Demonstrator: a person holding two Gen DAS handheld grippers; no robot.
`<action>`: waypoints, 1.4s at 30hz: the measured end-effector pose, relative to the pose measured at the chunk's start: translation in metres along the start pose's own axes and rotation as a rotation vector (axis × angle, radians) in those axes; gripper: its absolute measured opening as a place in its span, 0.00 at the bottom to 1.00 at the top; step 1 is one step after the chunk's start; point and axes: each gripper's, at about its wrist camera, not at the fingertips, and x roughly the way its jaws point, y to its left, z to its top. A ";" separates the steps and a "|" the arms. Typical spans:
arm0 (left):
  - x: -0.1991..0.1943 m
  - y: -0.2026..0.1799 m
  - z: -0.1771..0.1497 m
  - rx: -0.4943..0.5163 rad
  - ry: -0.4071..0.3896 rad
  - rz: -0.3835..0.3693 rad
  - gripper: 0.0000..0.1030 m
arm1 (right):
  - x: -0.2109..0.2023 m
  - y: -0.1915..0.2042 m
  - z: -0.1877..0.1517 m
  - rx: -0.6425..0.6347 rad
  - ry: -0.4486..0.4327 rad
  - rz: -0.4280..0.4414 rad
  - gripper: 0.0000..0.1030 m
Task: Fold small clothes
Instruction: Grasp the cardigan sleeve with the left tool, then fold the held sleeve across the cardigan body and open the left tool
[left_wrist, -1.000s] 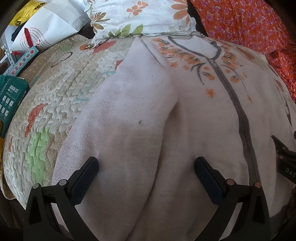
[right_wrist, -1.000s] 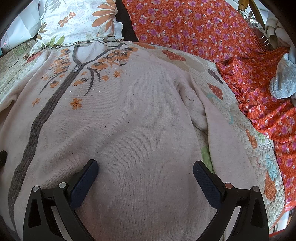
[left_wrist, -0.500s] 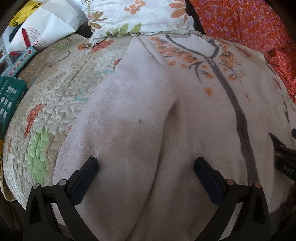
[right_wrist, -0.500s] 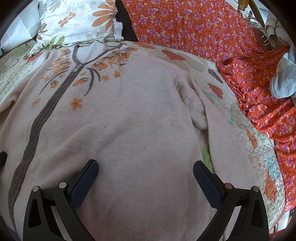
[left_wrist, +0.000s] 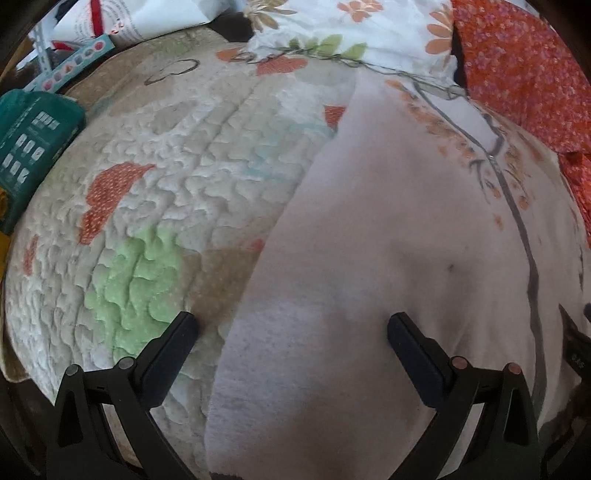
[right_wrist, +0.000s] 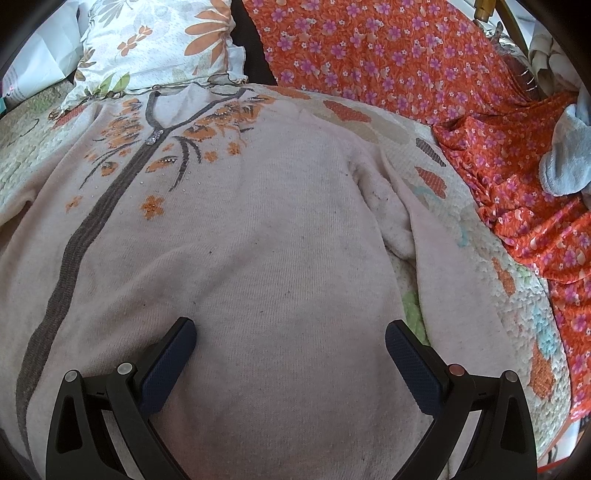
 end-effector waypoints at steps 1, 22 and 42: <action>-0.004 -0.003 -0.002 0.014 -0.005 -0.025 0.71 | 0.000 0.001 0.000 -0.001 -0.003 -0.003 1.00; -0.055 0.016 -0.021 -0.056 -0.092 -0.249 0.44 | -0.001 0.000 -0.001 -0.001 -0.014 -0.001 1.00; -0.073 0.104 0.011 -0.346 -0.260 0.189 0.07 | 0.000 0.001 -0.001 -0.002 -0.026 -0.004 1.00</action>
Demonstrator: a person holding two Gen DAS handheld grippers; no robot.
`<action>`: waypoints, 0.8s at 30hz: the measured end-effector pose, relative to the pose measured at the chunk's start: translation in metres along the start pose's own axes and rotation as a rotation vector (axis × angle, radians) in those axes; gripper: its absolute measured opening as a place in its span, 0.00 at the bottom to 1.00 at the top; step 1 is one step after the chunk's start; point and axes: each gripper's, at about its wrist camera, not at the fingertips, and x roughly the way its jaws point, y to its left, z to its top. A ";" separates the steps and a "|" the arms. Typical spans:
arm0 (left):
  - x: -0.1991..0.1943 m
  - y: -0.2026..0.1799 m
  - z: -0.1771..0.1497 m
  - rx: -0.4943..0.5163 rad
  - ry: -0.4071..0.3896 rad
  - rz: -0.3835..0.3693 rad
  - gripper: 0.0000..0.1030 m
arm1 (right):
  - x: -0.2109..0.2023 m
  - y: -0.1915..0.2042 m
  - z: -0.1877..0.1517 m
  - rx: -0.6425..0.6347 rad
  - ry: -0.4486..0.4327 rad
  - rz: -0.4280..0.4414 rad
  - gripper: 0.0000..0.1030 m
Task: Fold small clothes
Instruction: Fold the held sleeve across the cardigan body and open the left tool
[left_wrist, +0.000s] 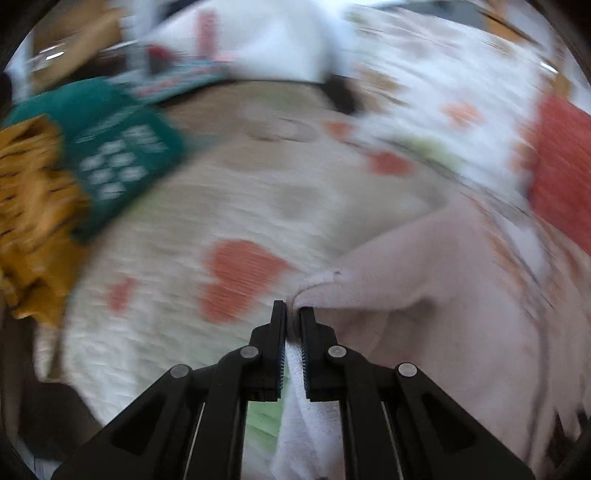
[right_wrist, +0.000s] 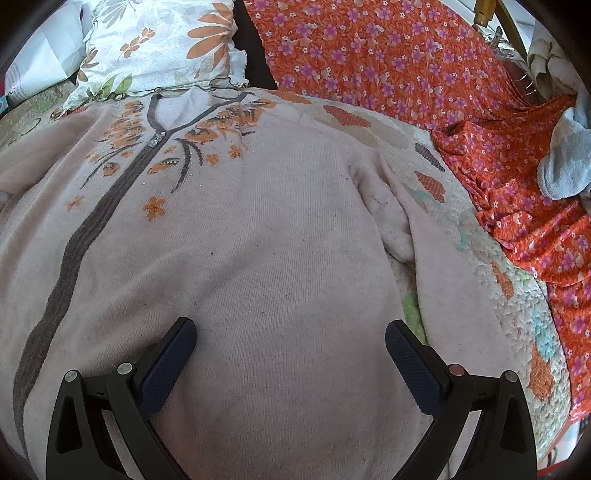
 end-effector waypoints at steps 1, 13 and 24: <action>0.006 0.004 0.004 -0.020 0.003 0.034 0.08 | 0.000 0.000 0.000 0.001 0.000 0.001 1.00; -0.028 0.002 -0.007 -0.113 -0.047 -0.144 0.59 | -0.018 -0.046 0.010 0.086 0.051 0.212 0.87; -0.073 -0.091 -0.037 0.154 -0.115 -0.365 0.69 | -0.059 -0.189 -0.072 0.235 0.119 0.207 0.73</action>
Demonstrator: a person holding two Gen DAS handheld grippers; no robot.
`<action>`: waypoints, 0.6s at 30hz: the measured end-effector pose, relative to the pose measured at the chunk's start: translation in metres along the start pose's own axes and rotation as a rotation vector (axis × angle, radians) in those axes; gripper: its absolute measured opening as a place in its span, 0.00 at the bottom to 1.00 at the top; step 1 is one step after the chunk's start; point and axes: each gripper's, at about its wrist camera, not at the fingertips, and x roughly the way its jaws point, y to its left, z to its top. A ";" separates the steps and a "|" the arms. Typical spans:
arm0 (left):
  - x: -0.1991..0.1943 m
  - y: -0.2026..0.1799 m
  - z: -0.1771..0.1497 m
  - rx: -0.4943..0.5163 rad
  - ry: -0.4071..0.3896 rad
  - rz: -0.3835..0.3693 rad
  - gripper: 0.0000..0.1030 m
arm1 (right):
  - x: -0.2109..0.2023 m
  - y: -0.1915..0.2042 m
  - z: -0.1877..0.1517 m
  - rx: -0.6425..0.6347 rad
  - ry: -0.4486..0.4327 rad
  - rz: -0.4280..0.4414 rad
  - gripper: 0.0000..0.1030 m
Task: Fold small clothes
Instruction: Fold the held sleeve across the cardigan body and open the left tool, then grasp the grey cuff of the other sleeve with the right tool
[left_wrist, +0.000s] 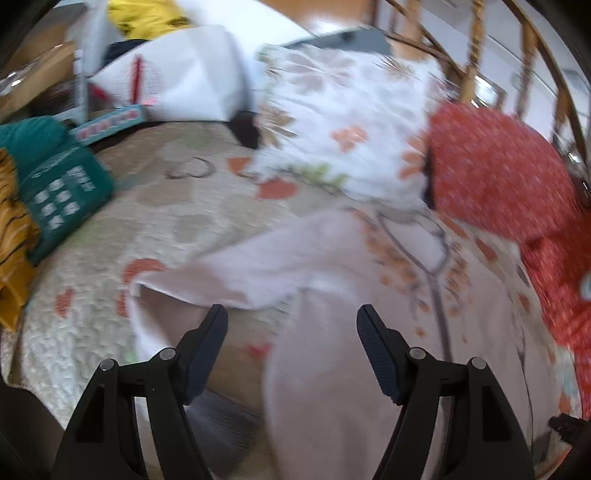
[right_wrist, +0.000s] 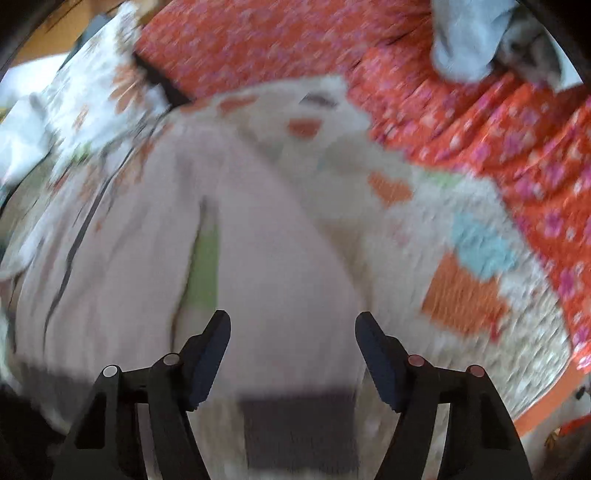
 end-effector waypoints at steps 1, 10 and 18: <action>0.002 -0.007 -0.002 0.015 0.012 -0.012 0.69 | -0.001 0.008 -0.010 -0.041 0.021 0.036 0.73; 0.012 -0.040 -0.022 0.111 0.067 -0.061 0.69 | 0.028 0.043 -0.027 -0.266 0.132 -0.045 0.05; 0.029 -0.035 -0.025 0.091 0.104 -0.048 0.69 | -0.016 -0.066 0.088 0.025 -0.097 -0.194 0.05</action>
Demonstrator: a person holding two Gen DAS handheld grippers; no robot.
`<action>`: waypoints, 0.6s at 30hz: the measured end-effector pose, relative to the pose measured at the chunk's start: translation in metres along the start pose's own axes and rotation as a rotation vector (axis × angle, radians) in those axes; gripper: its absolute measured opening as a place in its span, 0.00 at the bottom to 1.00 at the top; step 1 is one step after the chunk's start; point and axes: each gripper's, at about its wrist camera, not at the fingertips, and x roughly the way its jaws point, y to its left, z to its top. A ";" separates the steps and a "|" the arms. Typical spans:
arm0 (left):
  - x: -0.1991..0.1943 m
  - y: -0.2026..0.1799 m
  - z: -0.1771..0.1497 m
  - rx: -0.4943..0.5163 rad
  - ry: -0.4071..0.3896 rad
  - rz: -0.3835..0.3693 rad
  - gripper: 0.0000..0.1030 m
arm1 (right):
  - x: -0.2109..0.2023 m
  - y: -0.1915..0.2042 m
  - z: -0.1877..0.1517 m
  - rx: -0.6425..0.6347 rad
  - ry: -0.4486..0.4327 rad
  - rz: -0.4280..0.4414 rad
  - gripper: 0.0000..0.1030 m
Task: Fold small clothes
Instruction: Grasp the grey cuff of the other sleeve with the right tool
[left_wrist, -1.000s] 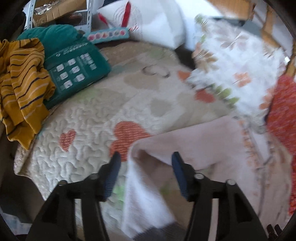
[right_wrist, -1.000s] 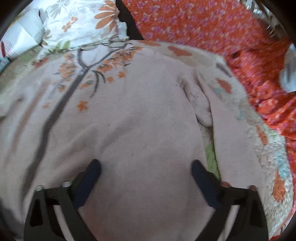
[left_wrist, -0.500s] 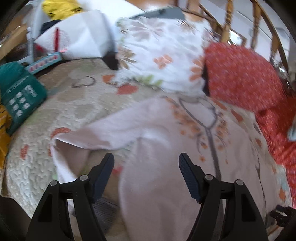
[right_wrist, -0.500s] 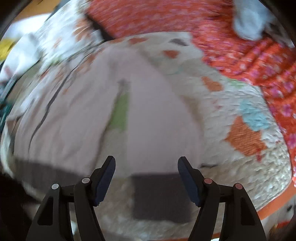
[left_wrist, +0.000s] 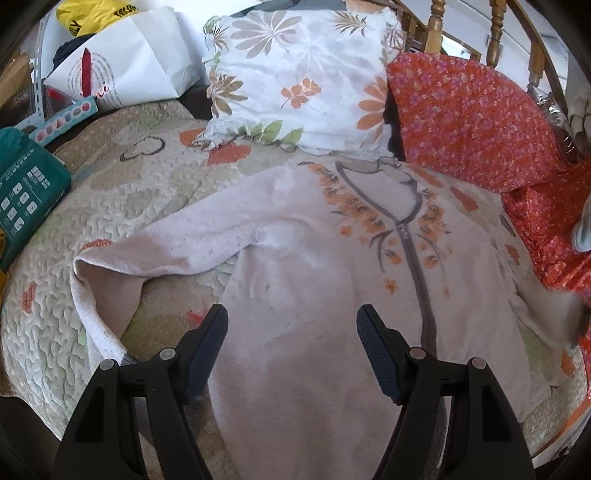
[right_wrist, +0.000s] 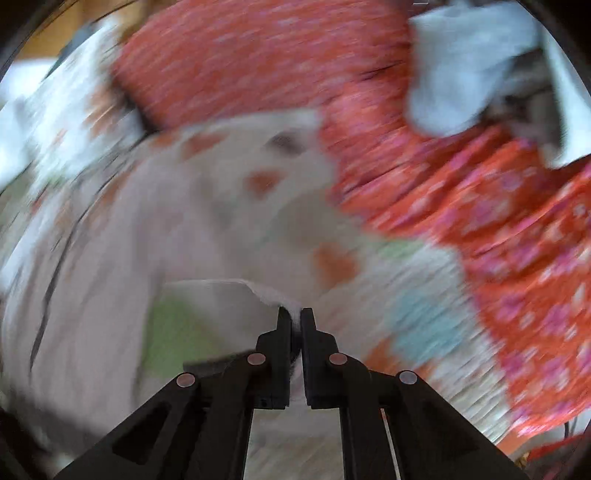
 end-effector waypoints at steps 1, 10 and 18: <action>0.003 0.001 0.000 -0.002 0.007 0.003 0.69 | 0.011 -0.015 0.016 0.027 -0.002 -0.064 0.05; 0.017 -0.001 -0.001 -0.010 0.059 0.003 0.69 | 0.069 -0.109 0.039 0.307 0.082 -0.343 0.38; 0.031 -0.017 -0.006 0.018 0.113 -0.032 0.69 | 0.040 -0.142 -0.038 0.639 0.056 0.014 0.44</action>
